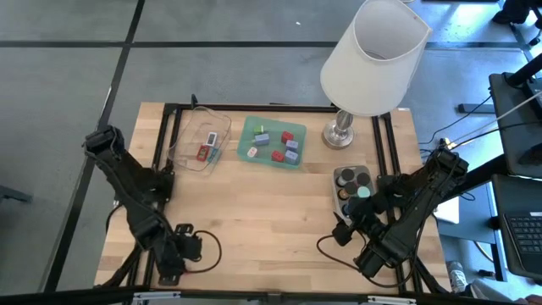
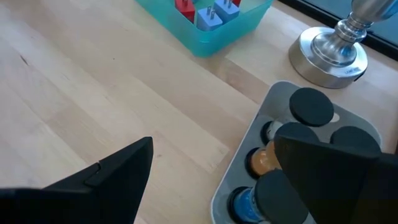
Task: Pick & Place Office items
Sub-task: Put the red charger adapter into the green bin
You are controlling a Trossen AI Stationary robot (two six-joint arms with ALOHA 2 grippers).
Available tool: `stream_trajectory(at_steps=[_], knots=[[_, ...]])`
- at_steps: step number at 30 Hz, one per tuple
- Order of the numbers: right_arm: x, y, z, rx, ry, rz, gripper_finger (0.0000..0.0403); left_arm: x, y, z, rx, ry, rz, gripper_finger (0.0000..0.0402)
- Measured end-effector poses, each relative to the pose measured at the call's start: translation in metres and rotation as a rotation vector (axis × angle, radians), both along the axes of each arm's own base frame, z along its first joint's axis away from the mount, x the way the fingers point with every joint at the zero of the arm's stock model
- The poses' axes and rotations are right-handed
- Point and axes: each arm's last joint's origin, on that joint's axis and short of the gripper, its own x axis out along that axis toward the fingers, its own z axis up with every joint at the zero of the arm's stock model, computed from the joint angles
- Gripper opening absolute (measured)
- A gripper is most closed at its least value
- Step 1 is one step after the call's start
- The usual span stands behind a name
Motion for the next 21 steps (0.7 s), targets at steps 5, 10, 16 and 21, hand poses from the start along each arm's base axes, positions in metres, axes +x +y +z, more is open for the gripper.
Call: stream_trajectory(at_steps=[5, 10, 16, 21], knots=[[0.0, 0.0, 0.0, 0.003, -0.002, 0.0, 0.034, -0.007, -0.005, 0.0, -0.013, 0.011, 0.101, 0.0221], [0.001, 0.0, 0.0, -0.017, -0.002, 0.02, 0.034, -0.018, -0.022, -0.003, -0.032, -0.064, 0.171, 0.0221], [0.003, 0.002, 0.0, -0.019, -0.051, 0.031, 0.034, -0.027, -0.043, -0.025, 0.056, -0.097, 0.041, 0.0221], [0.005, 0.005, -0.001, 0.024, -0.067, 0.026, 0.034, -0.029, -0.053, -0.047, 0.151, -0.09, -0.027, 0.0221]])
